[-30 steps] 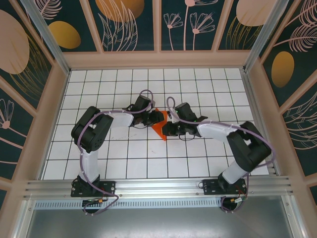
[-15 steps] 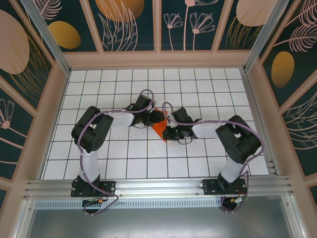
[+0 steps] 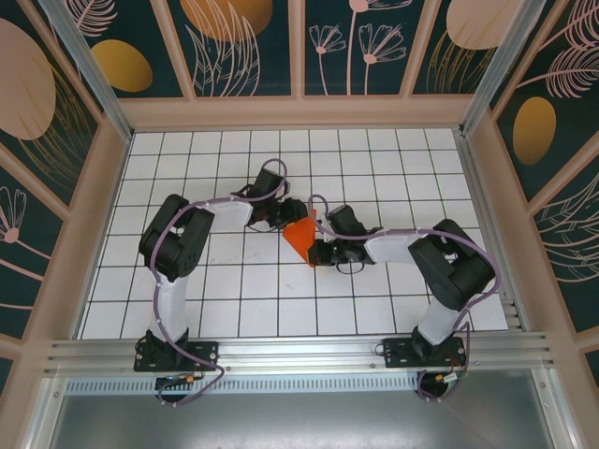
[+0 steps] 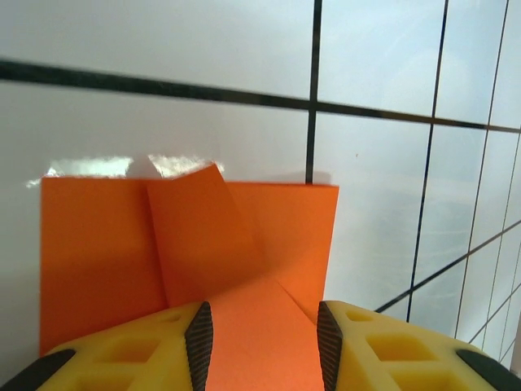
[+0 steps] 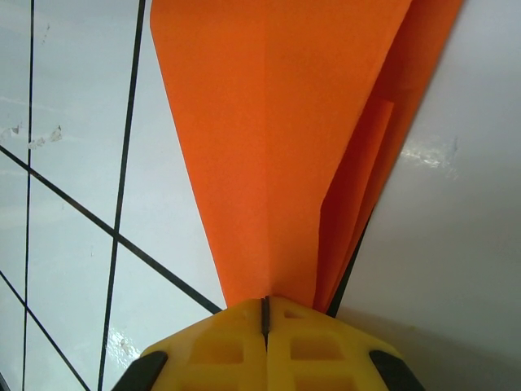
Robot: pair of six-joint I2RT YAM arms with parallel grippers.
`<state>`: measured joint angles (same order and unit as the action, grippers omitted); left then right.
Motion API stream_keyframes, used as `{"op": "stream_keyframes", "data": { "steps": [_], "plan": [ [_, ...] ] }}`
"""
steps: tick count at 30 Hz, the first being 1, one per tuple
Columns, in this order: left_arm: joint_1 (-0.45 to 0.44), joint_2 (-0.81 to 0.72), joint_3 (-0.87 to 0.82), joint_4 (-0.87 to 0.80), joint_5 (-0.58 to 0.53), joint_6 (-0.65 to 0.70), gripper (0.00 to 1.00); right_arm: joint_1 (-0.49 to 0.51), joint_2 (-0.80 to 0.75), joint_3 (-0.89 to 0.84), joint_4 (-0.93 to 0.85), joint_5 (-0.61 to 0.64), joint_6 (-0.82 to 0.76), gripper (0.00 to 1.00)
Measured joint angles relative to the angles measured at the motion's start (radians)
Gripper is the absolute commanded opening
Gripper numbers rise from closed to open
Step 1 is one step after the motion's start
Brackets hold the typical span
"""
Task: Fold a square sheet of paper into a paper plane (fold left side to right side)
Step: Fourth fold the wing at the center of the table.
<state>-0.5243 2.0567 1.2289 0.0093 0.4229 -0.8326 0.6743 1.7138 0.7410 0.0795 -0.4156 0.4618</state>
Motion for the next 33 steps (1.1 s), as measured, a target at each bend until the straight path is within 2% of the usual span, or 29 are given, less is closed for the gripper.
{"op": "stream_keyframes", "data": {
  "steps": [17,23,27,30,33],
  "plan": [
    [0.046,0.079,0.142,-0.108,0.051,0.043,0.43,0.003,0.000,-0.011,0.030,0.007,0.000,0.00],
    [0.106,0.099,0.176,-0.099,0.022,0.074,0.44,0.003,0.000,-0.011,0.031,0.007,0.000,0.00],
    [0.150,0.098,0.187,-0.095,-0.037,0.109,0.45,0.003,0.000,-0.011,0.034,0.007,0.000,0.00],
    [0.172,0.069,0.166,-0.088,-0.070,0.126,0.45,0.003,0.000,-0.012,0.037,0.008,-0.002,0.00],
    [0.172,-0.044,0.069,-0.061,-0.073,0.129,0.42,0.003,0.000,-0.014,0.042,0.008,-0.011,0.00]
  ]
}}
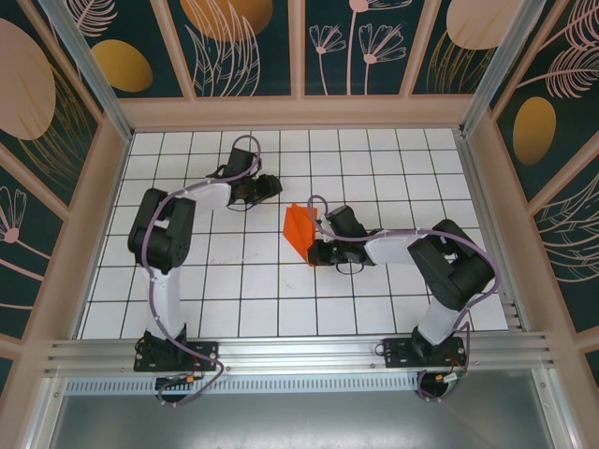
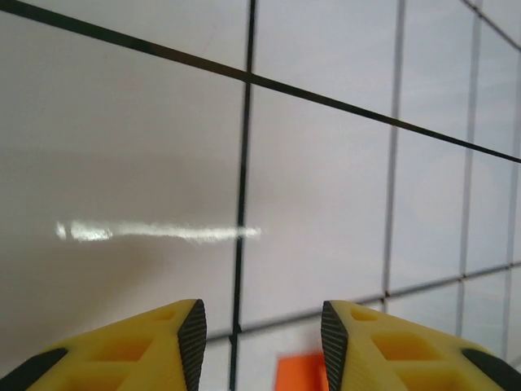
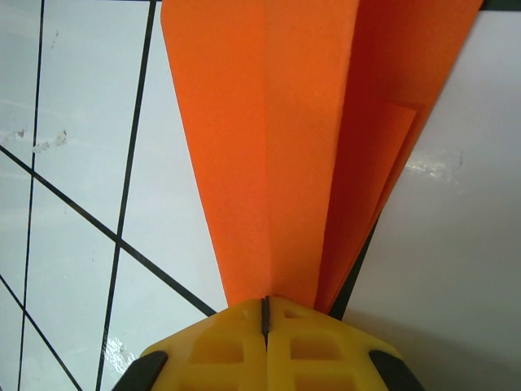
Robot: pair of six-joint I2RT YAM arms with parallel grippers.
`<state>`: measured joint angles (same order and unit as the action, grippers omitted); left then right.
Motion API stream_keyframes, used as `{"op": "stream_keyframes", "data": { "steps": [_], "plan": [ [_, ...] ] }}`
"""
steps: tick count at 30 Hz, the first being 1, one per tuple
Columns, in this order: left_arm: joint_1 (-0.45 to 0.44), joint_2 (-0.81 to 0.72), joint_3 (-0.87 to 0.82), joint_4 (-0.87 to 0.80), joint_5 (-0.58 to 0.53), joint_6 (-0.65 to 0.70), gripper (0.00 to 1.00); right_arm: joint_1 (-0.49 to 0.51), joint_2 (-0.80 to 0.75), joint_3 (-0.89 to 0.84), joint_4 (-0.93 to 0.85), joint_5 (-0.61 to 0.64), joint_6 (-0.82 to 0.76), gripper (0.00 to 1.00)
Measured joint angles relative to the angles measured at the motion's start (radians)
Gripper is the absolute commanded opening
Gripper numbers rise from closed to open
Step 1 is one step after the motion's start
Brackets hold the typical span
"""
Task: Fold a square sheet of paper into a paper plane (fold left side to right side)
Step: Fourth fold the wing at the center of the table.
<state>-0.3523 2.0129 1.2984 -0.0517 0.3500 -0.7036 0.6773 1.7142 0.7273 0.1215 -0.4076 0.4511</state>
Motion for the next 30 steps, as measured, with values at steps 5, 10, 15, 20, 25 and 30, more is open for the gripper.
{"op": "stream_keyframes", "data": {
  "steps": [5,10,15,20,25,30],
  "plan": [
    [-0.040,-0.250,-0.201,0.083,0.031,-0.022,0.39,0.000,0.003,0.001,0.000,0.000,-0.008,0.00],
    [-0.164,-0.331,-0.367,0.204,0.059,-0.100,0.37,0.000,0.003,0.001,0.000,0.000,-0.008,0.00],
    [-0.239,-0.266,-0.431,0.256,0.092,-0.187,0.36,0.000,0.003,0.001,0.000,0.000,-0.008,0.00],
    [-0.253,-0.210,-0.431,0.295,0.111,-0.235,0.36,0.000,0.003,0.001,0.000,0.000,-0.008,0.00],
    [-0.265,-0.179,-0.418,0.318,0.134,-0.261,0.37,0.000,0.003,0.001,0.000,0.000,-0.008,0.00],
    [-0.282,-0.142,-0.401,0.340,0.159,-0.278,0.38,0.000,0.003,0.001,0.000,0.000,-0.008,0.00]
  ]
}}
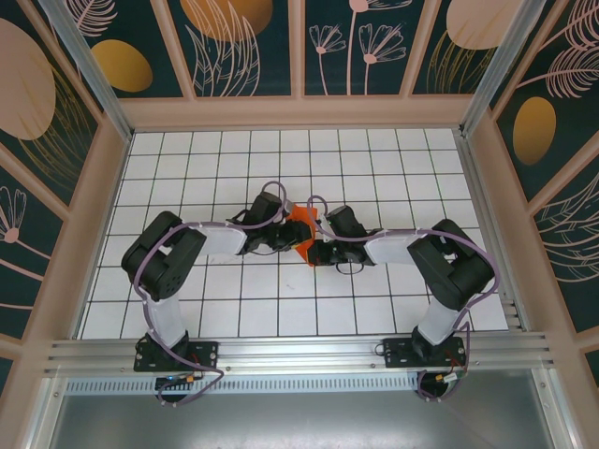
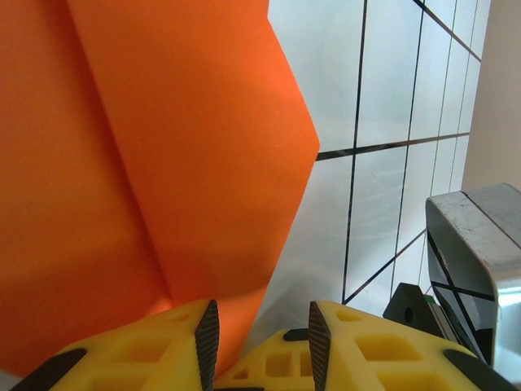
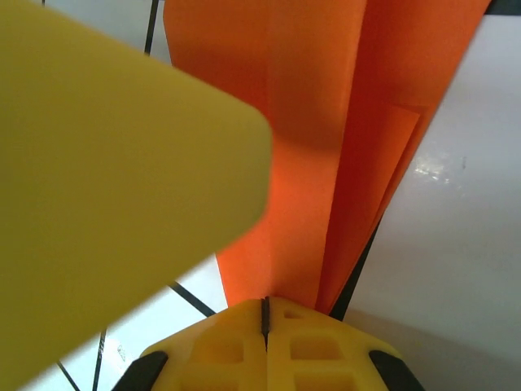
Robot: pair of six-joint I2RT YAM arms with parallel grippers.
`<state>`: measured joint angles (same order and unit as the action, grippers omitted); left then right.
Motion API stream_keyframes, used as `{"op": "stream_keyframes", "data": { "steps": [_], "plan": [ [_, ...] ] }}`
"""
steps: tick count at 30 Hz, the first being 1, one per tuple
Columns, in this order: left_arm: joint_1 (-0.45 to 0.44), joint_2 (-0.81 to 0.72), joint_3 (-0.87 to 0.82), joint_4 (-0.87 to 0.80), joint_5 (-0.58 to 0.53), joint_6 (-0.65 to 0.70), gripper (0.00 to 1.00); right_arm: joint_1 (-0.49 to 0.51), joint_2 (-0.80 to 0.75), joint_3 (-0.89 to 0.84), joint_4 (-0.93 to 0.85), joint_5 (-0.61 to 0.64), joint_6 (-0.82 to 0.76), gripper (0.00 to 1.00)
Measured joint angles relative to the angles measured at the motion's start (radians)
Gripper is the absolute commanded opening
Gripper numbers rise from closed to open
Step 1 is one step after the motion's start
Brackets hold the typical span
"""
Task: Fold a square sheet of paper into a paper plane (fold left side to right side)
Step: Fourth fold the wing at the center of the table.
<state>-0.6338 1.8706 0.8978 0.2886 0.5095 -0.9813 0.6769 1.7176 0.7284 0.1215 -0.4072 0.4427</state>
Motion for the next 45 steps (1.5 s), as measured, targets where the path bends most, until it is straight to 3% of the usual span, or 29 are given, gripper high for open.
{"op": "stream_keyframes", "data": {
  "steps": [12,29,45],
  "plan": [
    [-0.014,0.050,0.019,0.018,0.021,-0.026,0.39,0.000,0.000,0.000,0.000,0.000,-0.002,0.00],
    [-0.019,0.093,0.145,-0.164,-0.017,0.047,0.38,0.010,0.000,0.003,-0.006,0.026,-0.018,0.00],
    [0.090,0.196,0.315,-0.219,-0.043,0.110,0.40,0.016,0.004,0.014,-0.022,0.041,-0.019,0.00]
  ]
}}
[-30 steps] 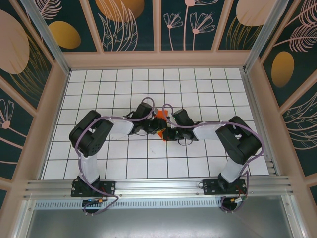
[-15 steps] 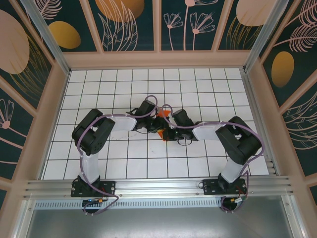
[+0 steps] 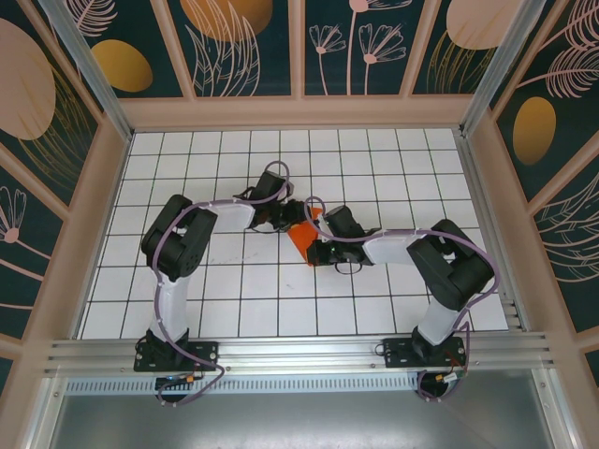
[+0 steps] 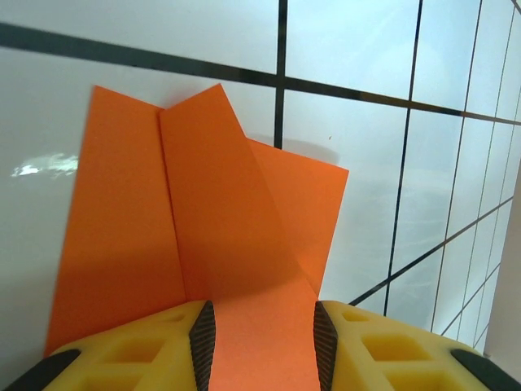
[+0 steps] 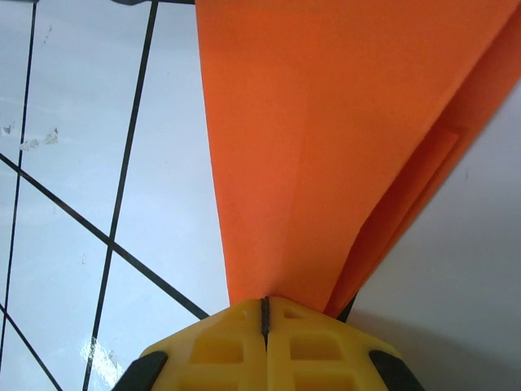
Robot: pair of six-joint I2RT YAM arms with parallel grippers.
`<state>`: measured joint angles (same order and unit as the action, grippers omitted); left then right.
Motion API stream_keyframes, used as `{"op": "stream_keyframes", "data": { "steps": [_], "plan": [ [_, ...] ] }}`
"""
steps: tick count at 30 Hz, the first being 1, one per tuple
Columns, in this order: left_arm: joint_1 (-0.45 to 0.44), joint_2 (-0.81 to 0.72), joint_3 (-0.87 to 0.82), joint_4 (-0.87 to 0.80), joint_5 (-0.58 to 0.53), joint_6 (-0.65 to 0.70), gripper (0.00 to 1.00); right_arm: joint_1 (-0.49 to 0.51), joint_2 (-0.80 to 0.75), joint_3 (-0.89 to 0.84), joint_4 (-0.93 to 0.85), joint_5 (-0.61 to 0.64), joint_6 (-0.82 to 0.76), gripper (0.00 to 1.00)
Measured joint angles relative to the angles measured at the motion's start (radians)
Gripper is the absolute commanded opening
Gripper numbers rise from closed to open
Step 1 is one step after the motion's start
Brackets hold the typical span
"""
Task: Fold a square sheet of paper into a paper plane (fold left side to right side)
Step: Fourth fold the wing at the center of the table, then turn over the paper at the center of the table.
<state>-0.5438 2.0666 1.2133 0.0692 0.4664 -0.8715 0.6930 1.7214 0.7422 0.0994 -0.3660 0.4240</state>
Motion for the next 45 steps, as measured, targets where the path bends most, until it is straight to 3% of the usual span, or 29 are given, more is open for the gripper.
{"op": "stream_keyframes", "data": {
  "steps": [15,22,28,32,37,45],
  "plan": [
    [0.073,0.127,0.230,-0.108,-0.023,0.066,0.42,0.001,0.002,0.004,0.000,0.003,-0.003,0.00],
    [0.119,0.113,0.240,-0.116,-0.080,0.118,0.46,0.002,-0.010,0.012,-0.014,0.004,-0.003,0.01],
    [0.163,-0.101,0.114,-0.121,-0.118,0.158,0.49,-0.025,-0.111,0.015,-0.134,0.023,-0.015,0.26],
    [0.161,-0.291,-0.017,-0.052,-0.096,0.156,0.50,-0.115,-0.266,0.014,-0.140,0.015,-0.024,0.40],
    [0.129,-0.385,-0.196,0.064,-0.035,0.102,0.50,-0.254,-0.364,-0.021,-0.074,-0.027,-0.026,0.43],
    [0.014,-0.256,-0.257,0.163,0.021,0.026,0.48,-0.304,-0.357,-0.132,-0.004,-0.107,0.001,0.44]
  ]
}}
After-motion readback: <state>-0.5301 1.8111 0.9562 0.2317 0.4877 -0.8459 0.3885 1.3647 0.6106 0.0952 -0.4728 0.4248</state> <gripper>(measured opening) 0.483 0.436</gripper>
